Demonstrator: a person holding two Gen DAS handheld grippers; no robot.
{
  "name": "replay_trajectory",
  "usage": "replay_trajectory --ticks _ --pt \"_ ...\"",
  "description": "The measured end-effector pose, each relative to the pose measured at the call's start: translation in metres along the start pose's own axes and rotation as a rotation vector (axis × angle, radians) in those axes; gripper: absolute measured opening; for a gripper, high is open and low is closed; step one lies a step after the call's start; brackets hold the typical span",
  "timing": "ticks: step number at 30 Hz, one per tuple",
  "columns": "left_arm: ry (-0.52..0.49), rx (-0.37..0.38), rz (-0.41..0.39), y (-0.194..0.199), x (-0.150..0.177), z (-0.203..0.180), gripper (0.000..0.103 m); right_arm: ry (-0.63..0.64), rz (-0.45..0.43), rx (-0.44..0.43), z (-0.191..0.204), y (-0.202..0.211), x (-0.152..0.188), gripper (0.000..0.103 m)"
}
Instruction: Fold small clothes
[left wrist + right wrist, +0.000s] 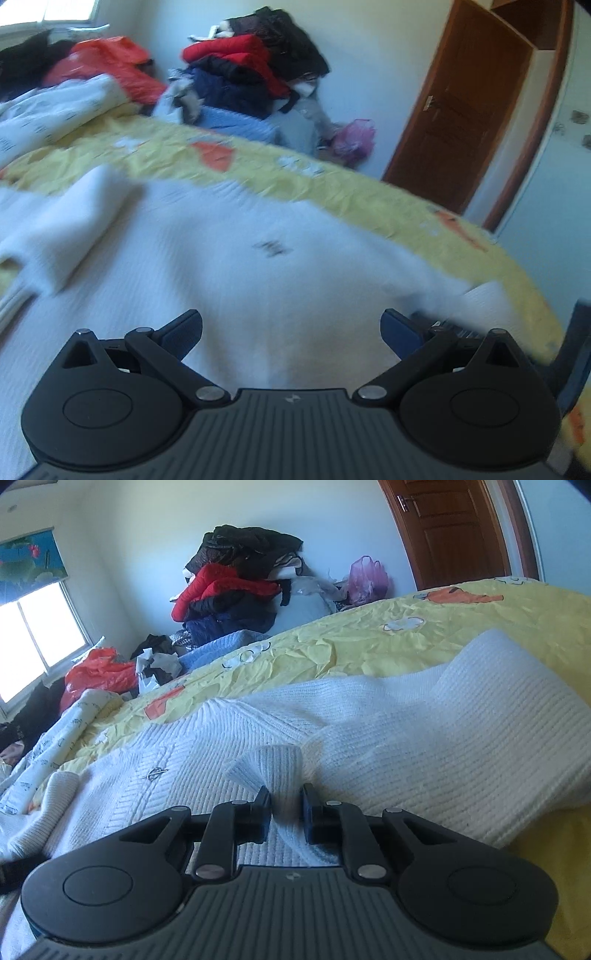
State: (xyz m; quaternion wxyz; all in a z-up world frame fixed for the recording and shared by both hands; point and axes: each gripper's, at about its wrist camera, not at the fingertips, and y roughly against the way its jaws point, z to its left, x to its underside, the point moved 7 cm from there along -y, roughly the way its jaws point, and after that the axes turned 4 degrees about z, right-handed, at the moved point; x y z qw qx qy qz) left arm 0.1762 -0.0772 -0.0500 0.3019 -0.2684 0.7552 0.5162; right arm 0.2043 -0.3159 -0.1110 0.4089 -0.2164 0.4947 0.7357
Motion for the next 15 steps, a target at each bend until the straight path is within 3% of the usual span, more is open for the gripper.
replay_trajectory --ticks 3,5,7,8,11,15 --pt "-0.032 0.054 0.032 -0.018 -0.012 -0.027 0.103 -0.01 0.002 -0.012 -0.001 0.001 0.0 0.025" --pt "-0.002 0.145 0.108 -0.036 -0.016 -0.039 0.103 -0.006 0.002 -0.035 0.001 0.002 0.0 0.034" --pt "0.063 0.219 0.204 -0.056 -0.016 -0.047 0.103 0.006 -0.001 -0.083 0.005 0.005 0.001 0.052" --pt "0.106 0.246 0.25 -0.066 -0.014 -0.049 0.103 0.005 -0.006 -0.106 0.006 0.008 0.001 0.055" --pt "0.194 0.272 0.328 -0.086 -0.008 -0.05 0.103 -0.007 -0.013 -0.136 0.006 0.022 0.003 0.059" --pt "0.211 0.26 0.334 -0.094 0.001 -0.055 0.103 -0.04 -0.003 -0.166 -0.001 0.053 0.018 0.062"
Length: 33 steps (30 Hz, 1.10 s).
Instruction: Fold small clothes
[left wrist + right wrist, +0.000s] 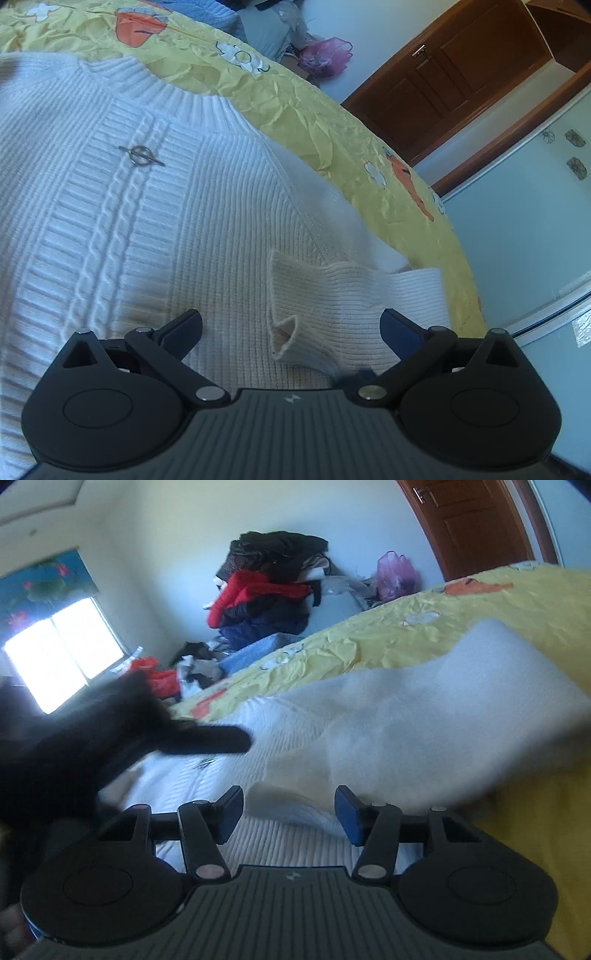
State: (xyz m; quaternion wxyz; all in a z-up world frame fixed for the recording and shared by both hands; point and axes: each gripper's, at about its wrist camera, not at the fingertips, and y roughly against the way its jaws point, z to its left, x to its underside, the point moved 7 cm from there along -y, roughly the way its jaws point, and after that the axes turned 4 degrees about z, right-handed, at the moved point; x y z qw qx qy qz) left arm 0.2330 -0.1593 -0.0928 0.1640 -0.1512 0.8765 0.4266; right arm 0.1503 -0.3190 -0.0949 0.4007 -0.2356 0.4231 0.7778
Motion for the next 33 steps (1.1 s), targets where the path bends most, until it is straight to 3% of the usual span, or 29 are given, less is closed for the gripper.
replay_trajectory --ticks 4,6,7,8,10,11,13,16,17,23,26,30,33 --pt "-0.06 -0.035 -0.017 -0.008 0.005 -0.01 0.101 -0.037 -0.01 -0.023 -0.006 0.017 0.012 0.063" --pt "-0.091 -0.06 -0.007 -0.011 0.006 -0.015 0.081 -0.038 -0.02 -0.023 -0.007 0.017 0.011 0.064" --pt "-0.114 -0.087 0.007 -0.013 0.007 -0.019 0.061 -0.041 -0.017 -0.023 -0.006 0.016 0.012 0.064" --pt "-0.145 -0.131 0.009 -0.015 0.007 -0.021 0.049 -0.044 -0.022 -0.025 -0.006 0.016 0.012 0.065" --pt "-0.192 -0.176 0.007 -0.018 0.007 -0.024 0.041 -0.048 -0.03 -0.033 -0.006 0.016 0.011 0.065" --pt "-0.202 -0.189 0.008 -0.019 0.006 -0.024 0.025 -0.055 -0.037 -0.036 -0.007 0.017 0.011 0.065" --pt "-0.205 -0.218 0.009 -0.02 0.003 -0.022 0.013 -0.074 -0.055 -0.04 -0.009 0.02 0.011 0.065" --pt "-0.231 -0.227 -0.003 -0.017 0.0 -0.025 0.009 -0.101 -0.073 -0.035 -0.013 0.021 0.01 0.065" --pt "-0.248 -0.228 -0.019 -0.012 -0.001 -0.028 0.003 -0.104 -0.072 -0.032 -0.014 0.02 0.01 0.065" --pt "-0.312 -0.207 -0.1 0.021 -0.014 -0.042 0.003 -0.062 -0.061 0.004 -0.009 0.017 0.013 0.066" --pt "-0.288 -0.126 -0.005 0.019 -0.011 -0.037 0.004 -0.066 -0.062 0.013 -0.01 0.017 0.013 0.066" --pt "-0.264 -0.138 0.004 0.016 -0.006 -0.023 0.004 -0.063 -0.061 0.022 -0.01 0.016 0.012 0.066" --pt "-0.199 -0.09 0.054 0.011 -0.007 -0.012 0.004 -0.06 -0.056 0.027 -0.01 0.014 0.012 0.066"
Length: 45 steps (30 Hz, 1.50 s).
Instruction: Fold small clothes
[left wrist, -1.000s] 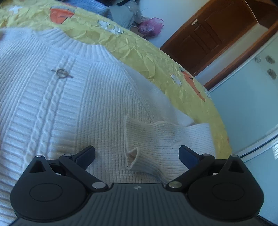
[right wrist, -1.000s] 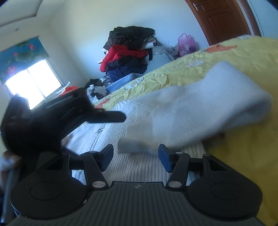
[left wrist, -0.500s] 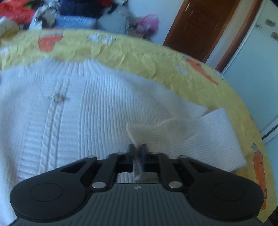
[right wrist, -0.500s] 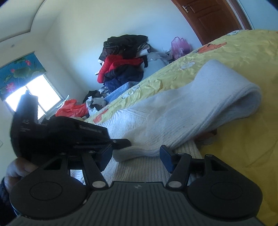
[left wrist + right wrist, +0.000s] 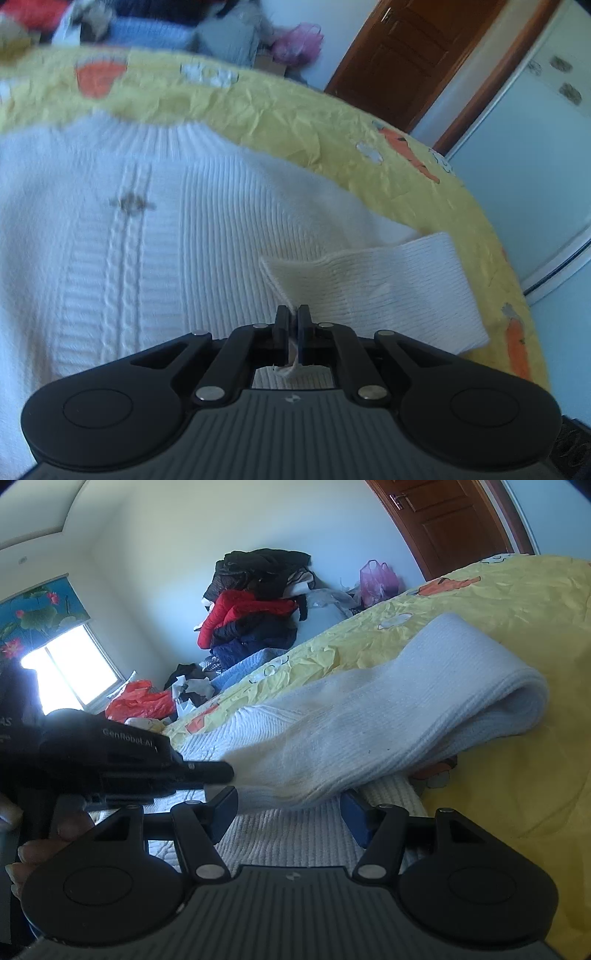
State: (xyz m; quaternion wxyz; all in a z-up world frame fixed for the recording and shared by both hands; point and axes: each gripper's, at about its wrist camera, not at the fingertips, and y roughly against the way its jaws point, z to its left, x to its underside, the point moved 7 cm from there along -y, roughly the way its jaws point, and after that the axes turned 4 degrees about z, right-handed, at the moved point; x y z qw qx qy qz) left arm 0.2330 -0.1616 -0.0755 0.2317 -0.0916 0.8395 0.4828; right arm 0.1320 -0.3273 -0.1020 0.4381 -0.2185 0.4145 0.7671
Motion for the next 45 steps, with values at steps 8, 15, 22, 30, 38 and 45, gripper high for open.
replay_trajectory --ticks 8,15,22,30,38,45 --pt "0.101 0.072 0.075 -0.02 0.008 0.012 0.021 0.002 0.01 0.003 -0.001 -0.003 0.0 0.068" --pt "-0.015 -0.012 -0.008 -0.006 -0.001 0.0 0.005 -0.002 0.013 0.005 -0.002 -0.004 0.0 0.068" --pt "-0.061 -0.05 -0.091 0.027 -0.024 0.008 0.005 -0.003 0.013 0.005 -0.002 -0.004 0.0 0.068" --pt "0.018 -0.181 -0.14 0.054 -0.043 0.074 0.005 -0.003 0.013 0.005 -0.002 -0.004 0.0 0.069" --pt "0.079 -0.264 -0.148 0.075 -0.038 0.126 0.005 0.0 0.016 0.008 -0.003 -0.006 0.0 0.069" --pt "0.114 -0.291 -0.172 0.095 -0.038 0.155 0.005 -0.001 0.02 0.012 -0.004 -0.007 0.0 0.069"
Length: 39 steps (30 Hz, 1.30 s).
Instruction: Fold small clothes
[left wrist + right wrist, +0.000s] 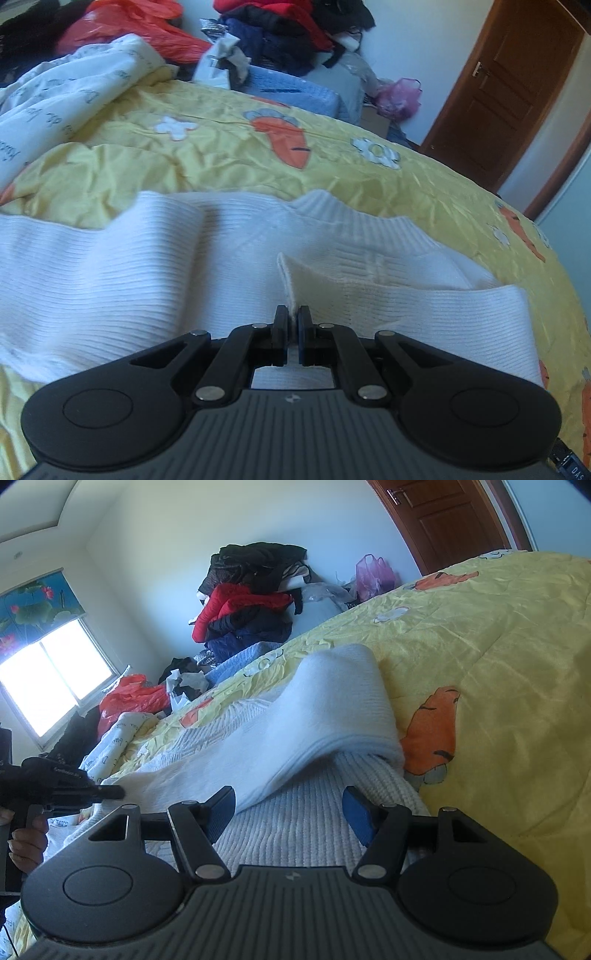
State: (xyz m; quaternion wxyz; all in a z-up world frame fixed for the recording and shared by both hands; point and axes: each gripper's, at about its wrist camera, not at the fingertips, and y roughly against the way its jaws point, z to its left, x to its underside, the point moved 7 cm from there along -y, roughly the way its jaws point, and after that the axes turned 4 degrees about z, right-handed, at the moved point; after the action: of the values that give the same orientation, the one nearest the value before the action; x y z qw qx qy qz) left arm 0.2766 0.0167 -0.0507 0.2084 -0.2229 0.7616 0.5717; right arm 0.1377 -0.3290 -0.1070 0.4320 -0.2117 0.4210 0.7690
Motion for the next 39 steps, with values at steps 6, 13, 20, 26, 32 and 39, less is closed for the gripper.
replay_trajectory --ticks 6,13,20,26,32,39 --pt "0.016 -0.012 0.013 0.0 0.006 0.017 0.005 0.002 0.002 0.002 0.0 -0.001 0.001 0.069" --pt "0.012 -0.041 0.033 -0.014 0.018 0.023 0.004 0.007 0.005 0.007 -0.001 -0.001 0.001 0.069" --pt "0.023 -0.024 0.011 -0.008 0.02 0.032 0.004 0.166 -0.014 0.031 0.029 0.016 0.001 0.071" --pt "0.045 -0.07 -0.006 0.001 0.013 0.057 0.002 0.261 -0.072 0.0 0.051 0.017 -0.045 0.085" --pt "-0.037 0.044 -0.065 0.029 0.024 0.025 0.003 0.318 0.018 0.108 0.036 -0.047 -0.077 0.085" --pt "-0.101 0.144 -0.102 0.029 0.028 -0.02 0.005 0.445 0.133 0.259 0.024 -0.107 -0.048 0.091"
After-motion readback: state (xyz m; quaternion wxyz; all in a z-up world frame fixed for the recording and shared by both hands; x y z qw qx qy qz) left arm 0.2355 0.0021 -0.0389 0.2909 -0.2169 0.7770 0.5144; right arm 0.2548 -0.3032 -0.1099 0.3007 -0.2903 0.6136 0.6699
